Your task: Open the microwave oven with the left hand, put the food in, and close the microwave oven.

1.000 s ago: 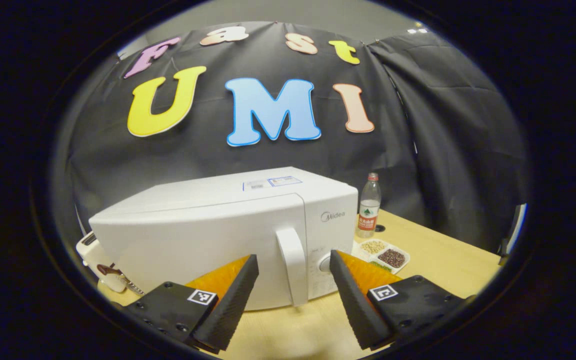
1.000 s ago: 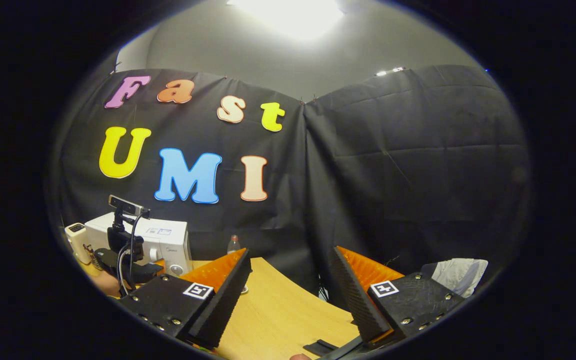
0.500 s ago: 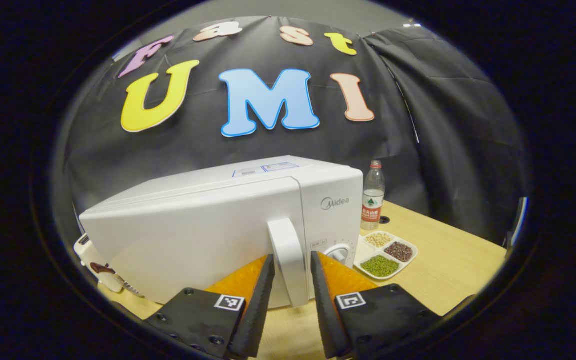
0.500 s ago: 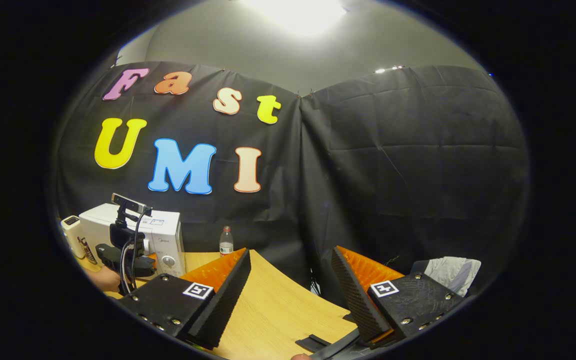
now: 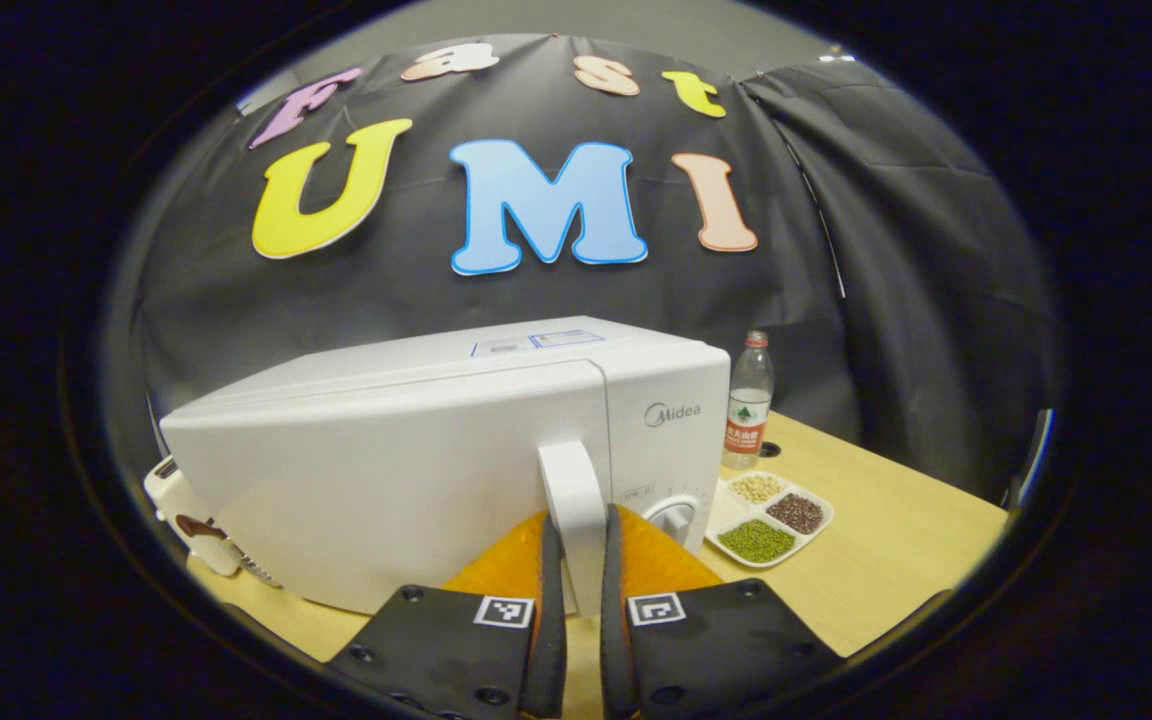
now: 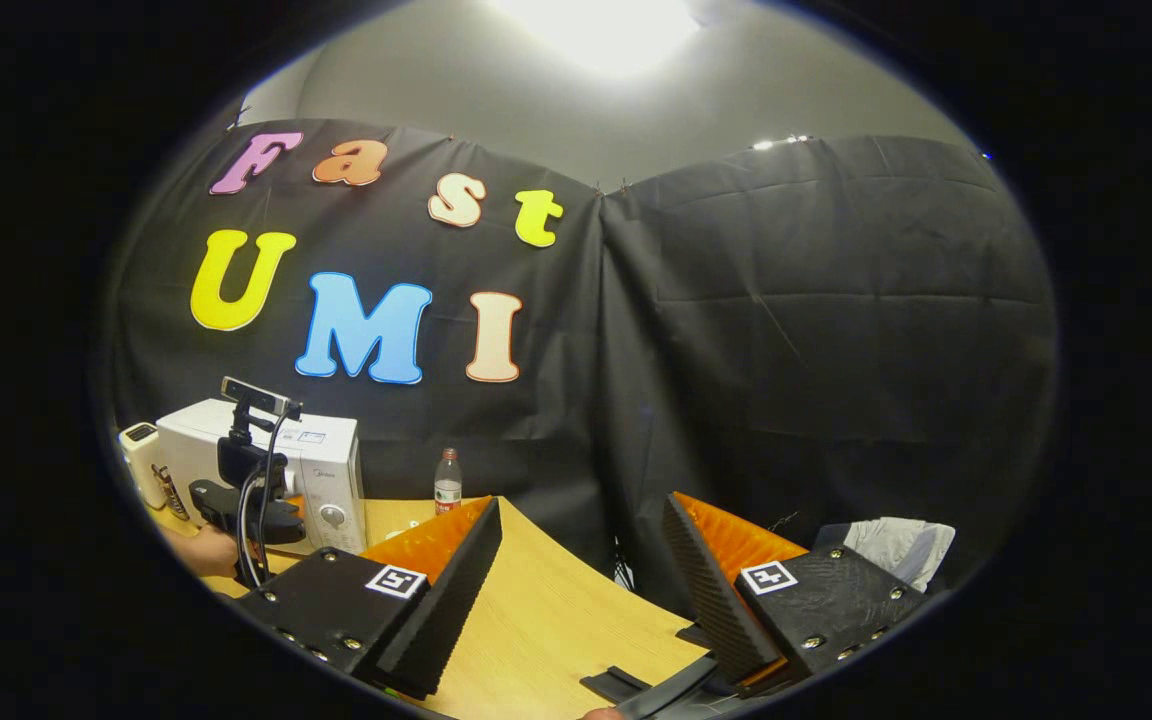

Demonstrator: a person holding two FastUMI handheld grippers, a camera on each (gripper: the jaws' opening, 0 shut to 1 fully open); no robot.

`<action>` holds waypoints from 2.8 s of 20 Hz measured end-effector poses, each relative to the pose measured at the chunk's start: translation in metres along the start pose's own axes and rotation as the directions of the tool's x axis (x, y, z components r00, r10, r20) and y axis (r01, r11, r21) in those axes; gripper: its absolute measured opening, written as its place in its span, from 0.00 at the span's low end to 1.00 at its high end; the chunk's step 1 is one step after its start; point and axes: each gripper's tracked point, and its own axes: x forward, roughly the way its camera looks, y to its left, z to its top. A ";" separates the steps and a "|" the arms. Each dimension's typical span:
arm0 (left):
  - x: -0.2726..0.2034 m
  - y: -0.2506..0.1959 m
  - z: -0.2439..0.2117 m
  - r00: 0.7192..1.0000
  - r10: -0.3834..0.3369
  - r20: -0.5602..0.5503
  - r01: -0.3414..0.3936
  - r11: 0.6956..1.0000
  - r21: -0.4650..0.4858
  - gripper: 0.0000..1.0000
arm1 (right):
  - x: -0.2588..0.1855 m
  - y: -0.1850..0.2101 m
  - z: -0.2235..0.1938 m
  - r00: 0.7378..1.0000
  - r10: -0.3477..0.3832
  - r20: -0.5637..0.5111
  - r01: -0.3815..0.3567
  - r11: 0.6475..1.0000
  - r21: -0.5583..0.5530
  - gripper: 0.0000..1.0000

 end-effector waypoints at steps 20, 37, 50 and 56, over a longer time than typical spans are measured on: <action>-0.162 0.021 -0.037 0.998 0.030 -0.047 -0.033 0.997 -0.070 0.12 | -0.002 0.020 0.019 0.941 0.326 0.094 -0.330 0.943 0.037 0.98; -0.299 0.124 -0.083 0.964 0.244 -0.107 -0.253 0.964 -0.084 0.12 | -0.046 0.080 0.025 0.802 0.581 0.135 -0.592 0.803 0.062 0.98; -0.345 0.212 -0.107 0.977 0.190 -0.098 -0.197 0.978 -0.068 0.12 | -0.103 0.179 0.039 0.784 0.605 0.139 -0.616 0.786 0.057 0.98; -0.357 0.237 -0.114 0.986 0.142 -0.088 -0.148 0.987 -0.060 0.14 | -0.114 0.205 0.033 0.798 0.591 0.116 -0.600 0.798 0.056 0.98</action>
